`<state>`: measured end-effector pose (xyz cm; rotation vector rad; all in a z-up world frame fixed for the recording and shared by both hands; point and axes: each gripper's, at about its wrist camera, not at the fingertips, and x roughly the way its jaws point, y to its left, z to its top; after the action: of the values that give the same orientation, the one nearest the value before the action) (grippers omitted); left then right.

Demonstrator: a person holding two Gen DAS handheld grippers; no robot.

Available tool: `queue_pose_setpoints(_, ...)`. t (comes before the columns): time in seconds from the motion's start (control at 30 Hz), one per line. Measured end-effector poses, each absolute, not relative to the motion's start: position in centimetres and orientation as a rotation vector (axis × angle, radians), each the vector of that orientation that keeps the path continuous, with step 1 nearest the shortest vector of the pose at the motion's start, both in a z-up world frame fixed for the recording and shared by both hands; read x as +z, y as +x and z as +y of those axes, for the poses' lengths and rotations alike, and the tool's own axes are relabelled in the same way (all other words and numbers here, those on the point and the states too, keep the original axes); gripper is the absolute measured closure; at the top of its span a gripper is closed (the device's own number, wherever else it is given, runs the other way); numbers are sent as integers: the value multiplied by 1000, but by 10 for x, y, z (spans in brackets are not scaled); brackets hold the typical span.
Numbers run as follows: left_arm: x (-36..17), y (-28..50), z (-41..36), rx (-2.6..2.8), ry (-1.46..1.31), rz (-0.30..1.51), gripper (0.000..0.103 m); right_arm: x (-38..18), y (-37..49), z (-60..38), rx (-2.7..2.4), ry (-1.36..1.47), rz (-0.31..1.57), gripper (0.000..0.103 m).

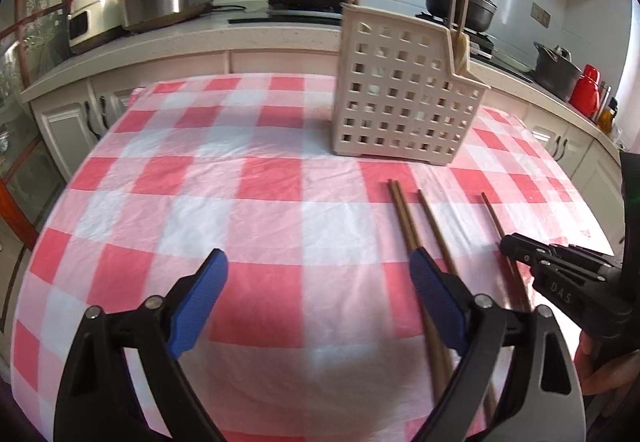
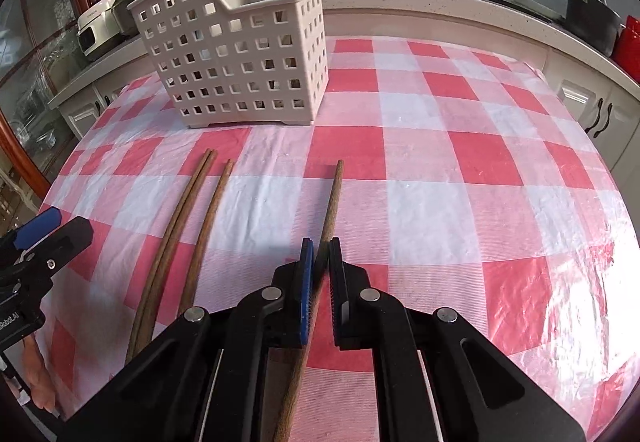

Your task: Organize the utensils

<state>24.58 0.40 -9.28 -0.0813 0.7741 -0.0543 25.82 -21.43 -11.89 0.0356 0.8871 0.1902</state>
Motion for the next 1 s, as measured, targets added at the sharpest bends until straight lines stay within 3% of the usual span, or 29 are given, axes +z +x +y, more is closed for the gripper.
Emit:
queue_pose_setpoints(0.17,-104,267,-20,-76,-41,840,37,-120,253,-220,206,35,877,96)
queue_pose_setpoints(0.7,-124,294,-48,-39,31,886,48,-121,253,-229,253,80,879,96)
queue_pose_setpoints(0.8,-122,294,-53,-64,49,889,64,-120,256,-225,245,53,878,96)
queue_pose_setpoints(0.87,-121,295,-58,-86,67,894,81,-120,259,-223,243,41,879,96)
queue_pose_setpoints(0.97,-121,296,-63,-104,74,896,95,-120,260,-223,246,38,884,96)
queue_pose_setpoints(1.0,-121,296,-61,-112,63,898,95,-120,259,-225,248,51,885,96)
